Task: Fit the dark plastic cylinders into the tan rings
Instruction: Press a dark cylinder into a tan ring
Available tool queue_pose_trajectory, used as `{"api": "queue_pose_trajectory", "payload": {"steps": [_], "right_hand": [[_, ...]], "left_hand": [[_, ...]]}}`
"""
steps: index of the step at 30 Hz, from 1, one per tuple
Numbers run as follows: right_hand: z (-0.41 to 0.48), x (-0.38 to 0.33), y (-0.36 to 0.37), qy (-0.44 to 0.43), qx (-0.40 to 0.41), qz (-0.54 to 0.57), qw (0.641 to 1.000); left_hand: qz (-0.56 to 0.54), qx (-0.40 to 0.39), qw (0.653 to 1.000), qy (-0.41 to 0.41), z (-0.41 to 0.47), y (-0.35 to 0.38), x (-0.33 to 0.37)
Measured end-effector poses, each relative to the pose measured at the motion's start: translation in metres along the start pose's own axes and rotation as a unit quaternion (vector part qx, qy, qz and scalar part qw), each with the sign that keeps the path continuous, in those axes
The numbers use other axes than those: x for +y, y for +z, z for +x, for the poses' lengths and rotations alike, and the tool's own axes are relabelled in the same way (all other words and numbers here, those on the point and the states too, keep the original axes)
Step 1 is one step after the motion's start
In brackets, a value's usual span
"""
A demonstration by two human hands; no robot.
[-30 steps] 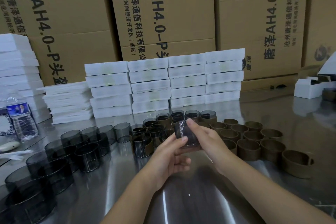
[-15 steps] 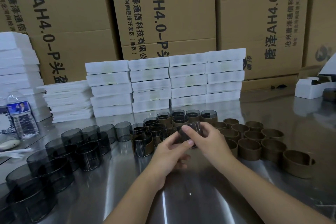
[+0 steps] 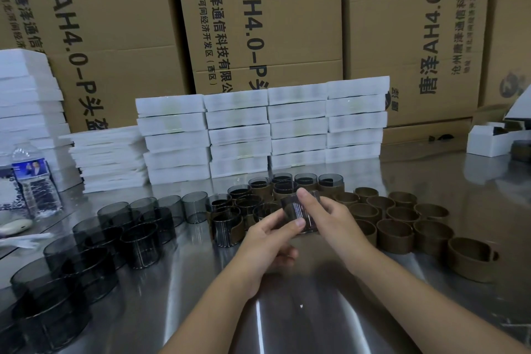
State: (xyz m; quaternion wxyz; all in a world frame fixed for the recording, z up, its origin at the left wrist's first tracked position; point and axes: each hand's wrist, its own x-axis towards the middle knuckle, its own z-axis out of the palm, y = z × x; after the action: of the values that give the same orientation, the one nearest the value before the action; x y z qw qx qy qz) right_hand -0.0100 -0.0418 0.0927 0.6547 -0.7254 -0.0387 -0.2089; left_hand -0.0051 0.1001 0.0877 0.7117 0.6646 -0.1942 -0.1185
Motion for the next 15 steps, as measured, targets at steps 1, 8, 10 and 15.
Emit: {"api": "queue_pose_trajectory", "payload": {"steps": [1, 8, 10, 15], "right_hand": [[0.0003, 0.0002, -0.0002, 0.008, -0.003, 0.002, 1.000], [0.0004, -0.0001, -0.0021, 0.040, -0.030, 0.026, 0.998], [0.0005, -0.0004, -0.0028, 0.049, -0.036, 0.030, 0.998], [0.0016, -0.0008, -0.0034, 0.068, -0.049, 0.049, 0.995]], "left_hand": [[-0.003, -0.005, 1.000, -0.002, -0.0004, -0.0002, 0.0002], [-0.019, -0.040, 0.999, -0.007, -0.0010, -0.0016, 0.0005], [-0.020, -0.042, 0.999, -0.008, -0.0009, -0.0018, 0.0002], [-0.035, -0.055, 0.998, -0.016, -0.0006, -0.0025, 0.0001]]}}
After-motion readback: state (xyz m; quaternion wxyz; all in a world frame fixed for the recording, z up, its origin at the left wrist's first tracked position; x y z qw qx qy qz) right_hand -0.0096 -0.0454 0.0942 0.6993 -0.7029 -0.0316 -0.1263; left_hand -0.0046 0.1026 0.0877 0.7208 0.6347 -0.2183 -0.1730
